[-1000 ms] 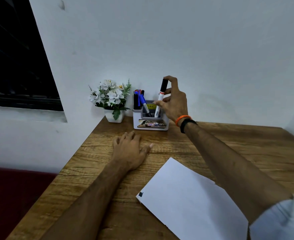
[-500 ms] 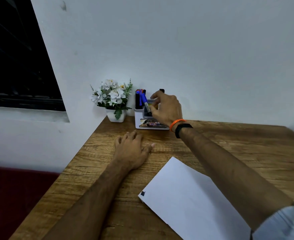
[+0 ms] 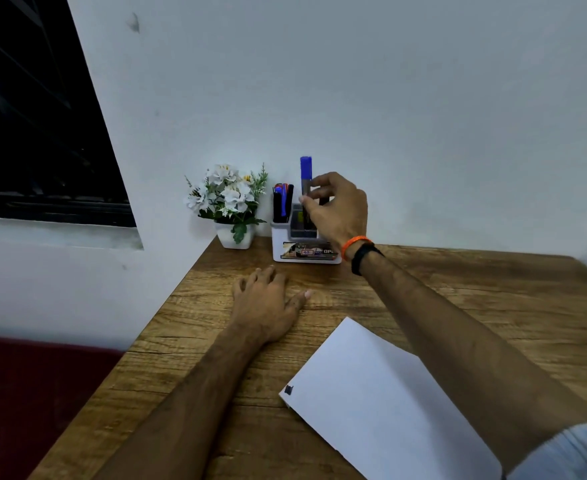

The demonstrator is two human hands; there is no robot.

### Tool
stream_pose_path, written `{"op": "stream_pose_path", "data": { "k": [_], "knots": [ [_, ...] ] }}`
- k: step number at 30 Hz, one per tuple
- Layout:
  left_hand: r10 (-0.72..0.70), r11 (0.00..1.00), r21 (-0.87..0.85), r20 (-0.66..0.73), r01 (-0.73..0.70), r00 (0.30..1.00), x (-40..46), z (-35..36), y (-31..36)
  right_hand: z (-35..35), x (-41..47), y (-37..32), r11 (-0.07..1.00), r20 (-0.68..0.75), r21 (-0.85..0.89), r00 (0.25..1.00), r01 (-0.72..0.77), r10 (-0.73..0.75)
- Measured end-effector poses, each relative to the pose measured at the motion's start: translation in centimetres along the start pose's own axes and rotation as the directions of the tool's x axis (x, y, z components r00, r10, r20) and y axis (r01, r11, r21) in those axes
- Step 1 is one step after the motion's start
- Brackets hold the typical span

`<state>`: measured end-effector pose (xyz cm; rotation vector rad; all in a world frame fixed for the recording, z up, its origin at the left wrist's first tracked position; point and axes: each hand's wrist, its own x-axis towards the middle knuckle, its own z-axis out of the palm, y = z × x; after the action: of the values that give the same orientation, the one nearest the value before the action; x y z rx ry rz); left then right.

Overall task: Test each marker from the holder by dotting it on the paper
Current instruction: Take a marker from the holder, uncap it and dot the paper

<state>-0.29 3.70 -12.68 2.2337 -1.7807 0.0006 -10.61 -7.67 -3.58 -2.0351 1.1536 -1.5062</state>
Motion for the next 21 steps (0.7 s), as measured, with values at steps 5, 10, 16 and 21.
{"op": "stream_pose_path", "data": {
  "k": [5, 10, 16, 21],
  "knots": [
    [-0.012, 0.965, -0.263, -0.092, -0.013, 0.996, -0.2, -1.3, 0.3, -3.5, -1.7, -1.6, 0.983, 0.052, 0.184, 0.999, -0.026, 0.017],
    [-0.063, 0.424, -0.884, -0.247, -0.198, 0.967, -1.6, -5.1, 1.2, -6.4, -6.0, -0.4, 0.976, 0.311, 0.191, 0.95, -0.106, 0.042],
    [0.089, 0.404, -0.901, -0.132, -0.157, 0.987, -3.5, -6.1, 1.1, -8.8, -10.3, 1.5, 0.963, 0.45, 0.238, 0.893, -0.126, 0.006],
    [0.162, 0.497, -0.859, -0.043, -0.119, 0.986, -3.7, -5.8, 0.7, -10.9, -10.6, 2.8, 0.921, 0.451, 0.316, 0.89, -0.228, 0.066]
  ]
}}
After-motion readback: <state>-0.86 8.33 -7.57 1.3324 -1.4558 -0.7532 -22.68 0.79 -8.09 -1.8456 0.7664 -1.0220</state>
